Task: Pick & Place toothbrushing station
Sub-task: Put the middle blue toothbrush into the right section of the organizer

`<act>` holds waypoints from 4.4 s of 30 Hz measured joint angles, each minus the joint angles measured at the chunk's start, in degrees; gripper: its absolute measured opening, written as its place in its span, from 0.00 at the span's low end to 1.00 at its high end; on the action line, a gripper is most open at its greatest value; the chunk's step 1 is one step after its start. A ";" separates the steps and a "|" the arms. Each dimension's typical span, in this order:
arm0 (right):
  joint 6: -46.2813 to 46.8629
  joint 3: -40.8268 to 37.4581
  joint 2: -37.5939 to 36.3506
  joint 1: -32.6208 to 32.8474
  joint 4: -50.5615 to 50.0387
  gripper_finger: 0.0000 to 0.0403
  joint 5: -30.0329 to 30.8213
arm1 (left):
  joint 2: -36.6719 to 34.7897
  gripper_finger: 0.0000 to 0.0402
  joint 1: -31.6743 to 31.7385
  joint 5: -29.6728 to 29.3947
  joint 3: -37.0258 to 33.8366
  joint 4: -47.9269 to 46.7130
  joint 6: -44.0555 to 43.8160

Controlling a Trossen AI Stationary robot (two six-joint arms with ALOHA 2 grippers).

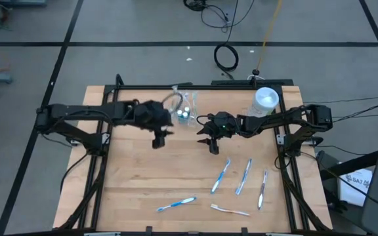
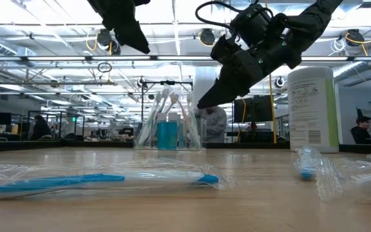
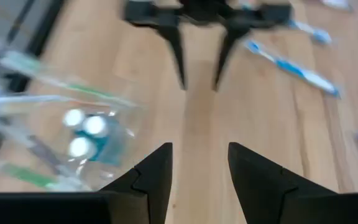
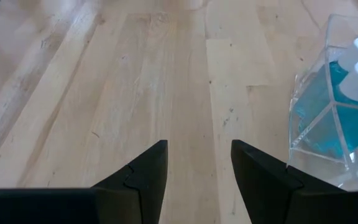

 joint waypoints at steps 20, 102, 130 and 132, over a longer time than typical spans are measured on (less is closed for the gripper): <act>2.63 0.07 -4.92 9.50 0.56 0.42 0.02 | -2.07 0.40 -12.14 1.61 -18.79 17.62 1.29; 98.42 -8.94 -8.81 25.53 -28.64 0.42 9.32 | -14.75 0.40 -12.29 -0.98 -38.05 35.52 -3.87; 81.96 -17.79 -8.80 18.30 -15.06 0.23 16.82 | -14.75 0.40 -12.29 -0.98 -38.05 35.50 -3.91; 80.15 -17.79 -8.76 18.11 -15.15 0.20 16.89 | -14.75 0.40 -12.29 -0.98 -38.05 35.50 -3.91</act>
